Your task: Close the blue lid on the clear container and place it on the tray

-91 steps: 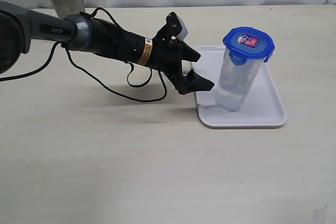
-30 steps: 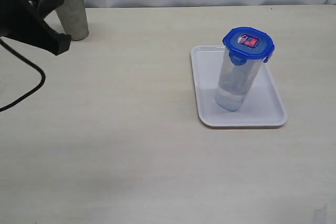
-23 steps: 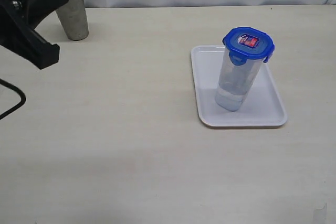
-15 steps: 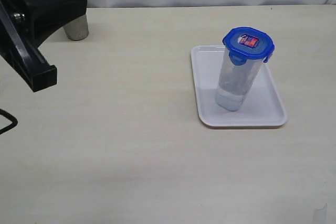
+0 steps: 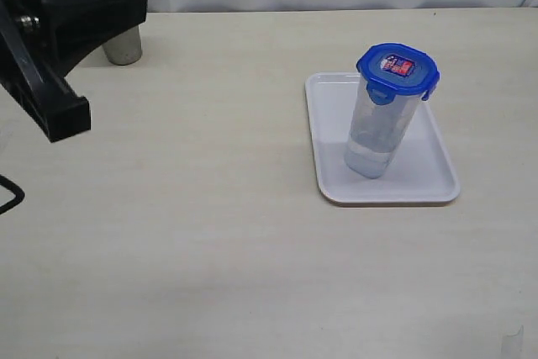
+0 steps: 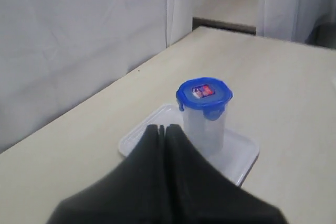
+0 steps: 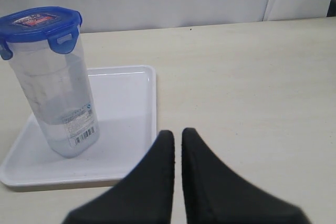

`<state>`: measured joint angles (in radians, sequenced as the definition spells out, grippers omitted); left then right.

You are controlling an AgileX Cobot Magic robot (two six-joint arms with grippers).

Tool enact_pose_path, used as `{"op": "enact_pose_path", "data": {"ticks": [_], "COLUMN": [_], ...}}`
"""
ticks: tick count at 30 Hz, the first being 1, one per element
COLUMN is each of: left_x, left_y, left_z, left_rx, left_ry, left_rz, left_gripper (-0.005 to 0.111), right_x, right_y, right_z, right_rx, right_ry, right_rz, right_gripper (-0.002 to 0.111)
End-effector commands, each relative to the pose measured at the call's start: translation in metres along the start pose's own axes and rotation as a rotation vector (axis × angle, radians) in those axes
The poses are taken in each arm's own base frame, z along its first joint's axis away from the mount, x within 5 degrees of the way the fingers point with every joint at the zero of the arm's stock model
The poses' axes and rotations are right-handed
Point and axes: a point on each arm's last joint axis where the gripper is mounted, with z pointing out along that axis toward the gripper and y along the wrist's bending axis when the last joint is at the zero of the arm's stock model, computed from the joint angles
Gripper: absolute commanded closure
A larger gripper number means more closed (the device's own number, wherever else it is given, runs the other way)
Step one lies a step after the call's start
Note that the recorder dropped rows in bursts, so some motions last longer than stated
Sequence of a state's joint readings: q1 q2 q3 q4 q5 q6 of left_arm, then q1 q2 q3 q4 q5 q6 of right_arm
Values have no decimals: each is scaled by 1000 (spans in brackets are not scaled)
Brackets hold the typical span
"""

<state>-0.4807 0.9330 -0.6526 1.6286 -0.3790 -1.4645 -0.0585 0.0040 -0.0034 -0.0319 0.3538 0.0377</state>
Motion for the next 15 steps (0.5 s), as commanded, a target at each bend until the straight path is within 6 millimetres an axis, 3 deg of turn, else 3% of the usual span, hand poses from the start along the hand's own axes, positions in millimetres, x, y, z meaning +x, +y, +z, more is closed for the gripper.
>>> {"op": "enact_pose_path", "data": {"ticks": [1,3,7,15], "left_x": [-9,-5,17,51], "left_y": [7,12,14,5], "left_z": [-3,-7,-21,-48], "left_rx": [-86,-145,-255,-356], "left_ry": [-121,-176,-227,-217], "left_rz": [-283,-405,-398,-248], "left_gripper": [107,107,107,107], "right_x": [0,0,0,0], "right_y": [0,0,0,0], "right_z": [0,0,0,0], "right_rx": [7,7,7,7], "right_ry": [-13,-13,-13,-13], "right_rz": [6,6,6,6], "right_gripper": [103,103,103,103]}}
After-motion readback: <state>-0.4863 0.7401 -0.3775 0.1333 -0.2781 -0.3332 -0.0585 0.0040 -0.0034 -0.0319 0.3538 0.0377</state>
